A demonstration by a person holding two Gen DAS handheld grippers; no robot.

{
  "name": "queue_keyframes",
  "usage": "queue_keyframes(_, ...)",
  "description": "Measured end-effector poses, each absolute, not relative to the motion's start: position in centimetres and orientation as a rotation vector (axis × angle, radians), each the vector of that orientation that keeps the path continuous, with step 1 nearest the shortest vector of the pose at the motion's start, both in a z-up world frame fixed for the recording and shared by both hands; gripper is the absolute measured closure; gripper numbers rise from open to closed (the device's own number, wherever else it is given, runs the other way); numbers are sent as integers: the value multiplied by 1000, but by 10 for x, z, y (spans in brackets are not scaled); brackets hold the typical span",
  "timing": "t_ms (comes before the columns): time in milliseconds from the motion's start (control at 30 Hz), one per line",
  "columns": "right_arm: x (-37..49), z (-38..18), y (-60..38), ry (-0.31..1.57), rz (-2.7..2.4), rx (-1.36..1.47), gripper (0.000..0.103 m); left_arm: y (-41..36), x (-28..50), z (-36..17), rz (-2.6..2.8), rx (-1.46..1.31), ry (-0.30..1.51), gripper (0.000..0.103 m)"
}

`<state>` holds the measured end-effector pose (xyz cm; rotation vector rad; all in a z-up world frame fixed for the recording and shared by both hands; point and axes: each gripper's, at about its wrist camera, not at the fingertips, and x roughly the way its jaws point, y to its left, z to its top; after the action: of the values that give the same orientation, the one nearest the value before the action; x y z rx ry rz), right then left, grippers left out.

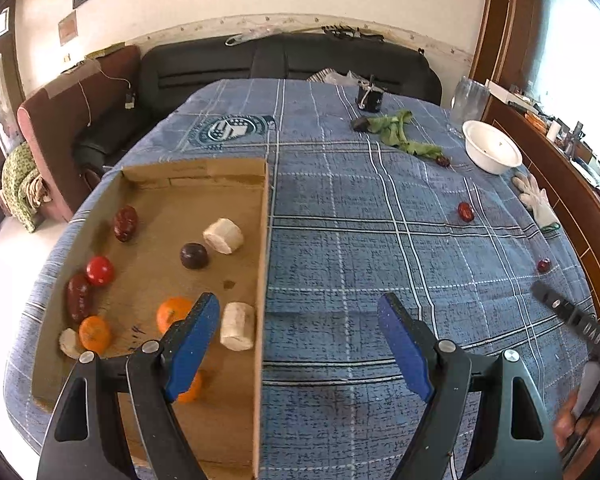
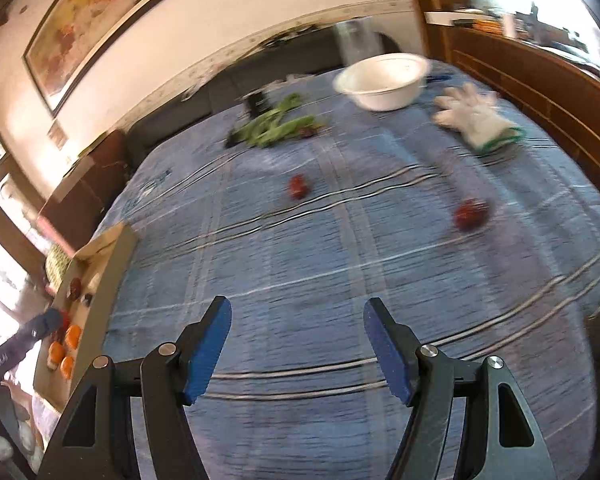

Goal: Organize fruits
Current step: 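Move both open tools back over the table toward the remaining dates, then grasp a dark red date with the left tool while the right tool grasps another date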

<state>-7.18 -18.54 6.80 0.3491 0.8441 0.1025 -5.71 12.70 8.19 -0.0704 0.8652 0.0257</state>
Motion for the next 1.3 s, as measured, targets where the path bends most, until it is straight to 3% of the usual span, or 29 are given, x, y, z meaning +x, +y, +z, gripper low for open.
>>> queue_keyframes(300, -58, 65, -248, 851, -27, 392, 30, 95, -38, 70, -50, -50, 911, 23)
queue_keyframes(667, -23, 54, -262, 877, -80, 370, 30, 21, 11, 77, -162, 98, 875, 23)
queue_keyframes(1300, -6, 41, -265, 864, -114, 319, 30, -66, 108, 27, -203, 163, 907, 23)
